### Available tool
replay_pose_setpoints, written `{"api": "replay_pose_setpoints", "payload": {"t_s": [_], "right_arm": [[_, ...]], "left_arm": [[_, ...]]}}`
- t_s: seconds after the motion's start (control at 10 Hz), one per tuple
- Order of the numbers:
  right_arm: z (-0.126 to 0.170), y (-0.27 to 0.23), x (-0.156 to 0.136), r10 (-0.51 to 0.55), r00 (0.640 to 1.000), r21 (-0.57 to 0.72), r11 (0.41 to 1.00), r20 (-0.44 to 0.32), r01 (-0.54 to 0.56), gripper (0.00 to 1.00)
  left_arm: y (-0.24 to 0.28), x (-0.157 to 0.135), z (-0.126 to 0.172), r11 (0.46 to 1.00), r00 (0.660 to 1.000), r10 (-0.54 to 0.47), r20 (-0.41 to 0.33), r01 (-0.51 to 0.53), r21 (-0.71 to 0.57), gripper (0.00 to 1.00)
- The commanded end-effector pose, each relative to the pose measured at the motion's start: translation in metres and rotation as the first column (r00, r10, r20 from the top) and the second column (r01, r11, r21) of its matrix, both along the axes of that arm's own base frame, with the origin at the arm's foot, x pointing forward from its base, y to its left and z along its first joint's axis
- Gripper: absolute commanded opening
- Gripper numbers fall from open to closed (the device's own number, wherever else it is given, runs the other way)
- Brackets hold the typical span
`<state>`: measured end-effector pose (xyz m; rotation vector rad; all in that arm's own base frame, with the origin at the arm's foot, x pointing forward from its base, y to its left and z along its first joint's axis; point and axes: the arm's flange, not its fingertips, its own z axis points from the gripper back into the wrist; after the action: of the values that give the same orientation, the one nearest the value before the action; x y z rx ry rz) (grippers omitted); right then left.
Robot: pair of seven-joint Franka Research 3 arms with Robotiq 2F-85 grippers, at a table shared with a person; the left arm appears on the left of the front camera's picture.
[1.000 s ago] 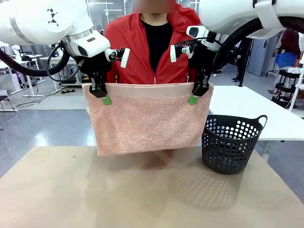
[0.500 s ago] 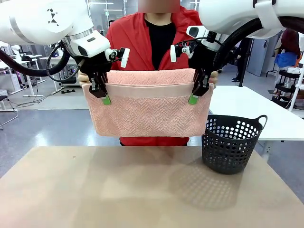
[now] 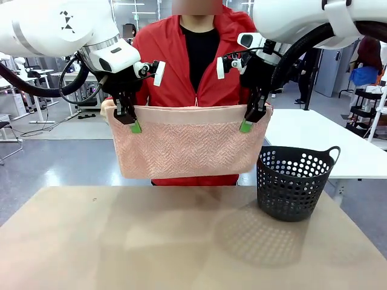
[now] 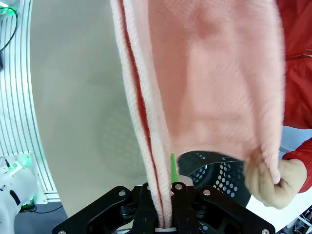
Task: Fold the towel.
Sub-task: Release the end of the 100 cm Hotel Towel you were holding.
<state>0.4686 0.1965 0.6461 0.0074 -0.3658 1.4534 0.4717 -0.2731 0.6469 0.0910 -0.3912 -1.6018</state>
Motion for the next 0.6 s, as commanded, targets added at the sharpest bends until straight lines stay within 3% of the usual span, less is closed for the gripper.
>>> {"api": "replay_pose_setpoints", "payload": {"t_s": [0.0, 0.5], "right_arm": [[0.0017, -0.0014, -0.0008, -0.001, 1.0, 0.002, 1.0, 0.003, 0.001, 0.0], [0.0017, -0.0014, -0.0008, -0.001, 1.0, 0.002, 1.0, 0.003, 0.001, 0.0]], "left_arm": [[0.002, 0.0004, 0.0015, 1.0, 1.0, -0.015, 0.01, 0.015, 0.012, 0.0], [0.002, 0.0004, 0.0015, 1.0, 1.0, -0.015, 0.01, 0.015, 0.012, 0.0]]}}
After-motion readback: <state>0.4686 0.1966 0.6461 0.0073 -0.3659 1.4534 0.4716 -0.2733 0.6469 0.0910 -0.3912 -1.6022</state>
